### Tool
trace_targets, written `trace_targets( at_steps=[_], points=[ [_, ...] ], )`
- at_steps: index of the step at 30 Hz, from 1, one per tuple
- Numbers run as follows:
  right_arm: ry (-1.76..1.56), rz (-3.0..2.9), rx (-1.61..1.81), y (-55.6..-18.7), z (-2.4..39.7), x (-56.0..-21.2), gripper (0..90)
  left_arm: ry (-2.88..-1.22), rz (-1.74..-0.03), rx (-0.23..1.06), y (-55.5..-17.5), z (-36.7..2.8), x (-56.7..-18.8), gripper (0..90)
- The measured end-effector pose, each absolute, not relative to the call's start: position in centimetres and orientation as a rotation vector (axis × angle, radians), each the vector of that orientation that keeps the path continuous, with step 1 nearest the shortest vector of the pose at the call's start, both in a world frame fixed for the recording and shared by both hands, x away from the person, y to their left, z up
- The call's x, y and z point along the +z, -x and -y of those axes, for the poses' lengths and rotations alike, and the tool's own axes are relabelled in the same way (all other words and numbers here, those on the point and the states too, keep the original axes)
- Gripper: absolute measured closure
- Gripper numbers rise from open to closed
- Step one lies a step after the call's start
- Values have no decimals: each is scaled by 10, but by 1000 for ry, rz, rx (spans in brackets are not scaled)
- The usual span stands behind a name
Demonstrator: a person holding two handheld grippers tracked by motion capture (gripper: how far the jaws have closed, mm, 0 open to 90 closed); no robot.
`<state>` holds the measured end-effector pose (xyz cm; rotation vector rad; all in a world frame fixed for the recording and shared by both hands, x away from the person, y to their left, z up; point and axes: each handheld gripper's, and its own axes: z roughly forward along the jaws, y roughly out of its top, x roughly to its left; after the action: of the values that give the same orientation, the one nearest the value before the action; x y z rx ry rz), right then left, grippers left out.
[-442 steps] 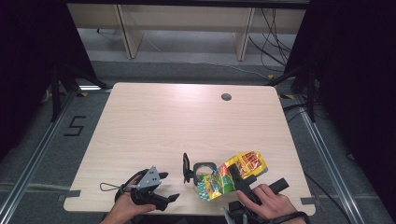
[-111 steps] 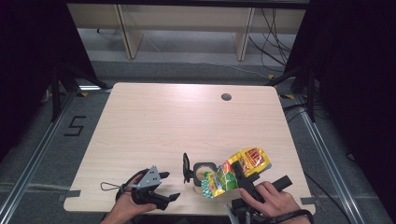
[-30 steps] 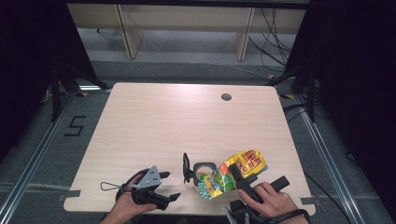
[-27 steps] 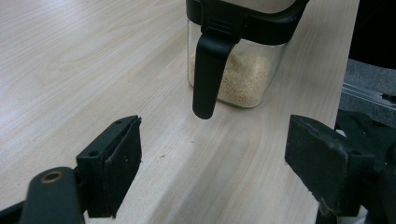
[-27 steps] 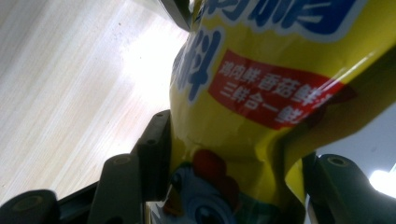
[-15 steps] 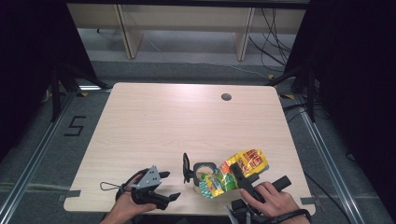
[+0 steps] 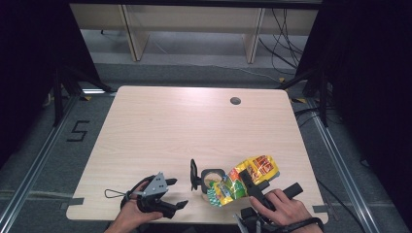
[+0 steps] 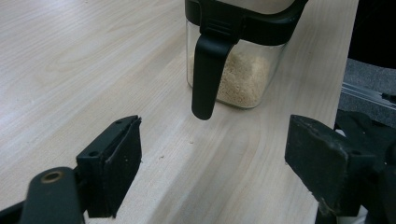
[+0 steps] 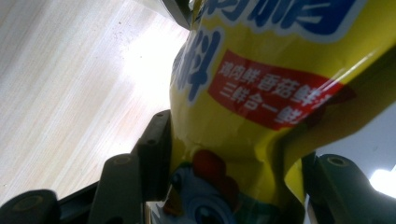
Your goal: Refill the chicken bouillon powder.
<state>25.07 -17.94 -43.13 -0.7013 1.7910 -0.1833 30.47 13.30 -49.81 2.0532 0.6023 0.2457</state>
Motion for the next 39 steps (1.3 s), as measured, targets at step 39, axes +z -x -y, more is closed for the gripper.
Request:
trace_targets(
  at_steps=[39],
  points=[
    [680, -1800, -192, -250, 181, -431, 486, -2075, -568, 248, -307, -133, -498, 184]
  ],
)
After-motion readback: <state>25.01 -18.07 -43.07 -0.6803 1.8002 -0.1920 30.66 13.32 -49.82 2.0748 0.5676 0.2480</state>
